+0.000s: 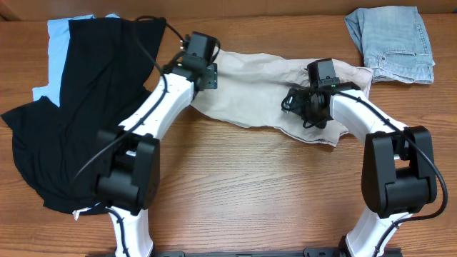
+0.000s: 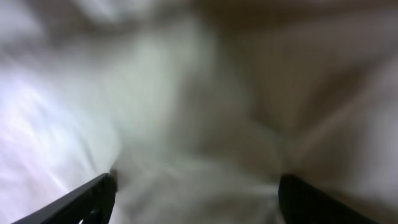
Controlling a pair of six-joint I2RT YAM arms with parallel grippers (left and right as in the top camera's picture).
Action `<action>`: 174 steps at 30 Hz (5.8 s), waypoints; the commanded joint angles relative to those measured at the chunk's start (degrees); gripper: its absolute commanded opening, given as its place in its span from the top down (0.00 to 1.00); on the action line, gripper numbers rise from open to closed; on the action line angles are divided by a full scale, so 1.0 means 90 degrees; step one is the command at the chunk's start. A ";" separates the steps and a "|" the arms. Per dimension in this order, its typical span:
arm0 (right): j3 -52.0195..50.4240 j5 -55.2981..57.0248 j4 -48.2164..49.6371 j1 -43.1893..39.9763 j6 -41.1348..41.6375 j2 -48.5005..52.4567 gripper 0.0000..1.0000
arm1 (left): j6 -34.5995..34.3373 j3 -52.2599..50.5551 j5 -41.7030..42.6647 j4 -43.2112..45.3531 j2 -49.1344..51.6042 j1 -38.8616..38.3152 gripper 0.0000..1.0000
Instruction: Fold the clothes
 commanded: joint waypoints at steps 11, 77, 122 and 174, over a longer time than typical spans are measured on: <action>-0.0527 -0.0714 -0.2606 0.0151 -0.0610 0.0333 0.15 | 0.0682 0.0182 0.0138 -0.0911 -0.0729 0.0175 0.07; 0.1183 0.0488 -0.1032 -0.0223 -0.0661 -0.1205 0.00 | -0.0270 0.0134 0.0364 -0.1824 0.1086 0.0503 0.40; -0.2640 -0.2176 0.1090 -0.1375 -0.0772 -0.1100 0.07 | 0.1644 0.1100 0.2361 -0.3317 0.1039 0.1294 0.37; 0.0809 -0.1088 -0.1275 -0.2994 -0.2380 -0.1345 0.96 | 0.2412 0.0418 0.5843 -0.1617 0.1158 0.1248 0.96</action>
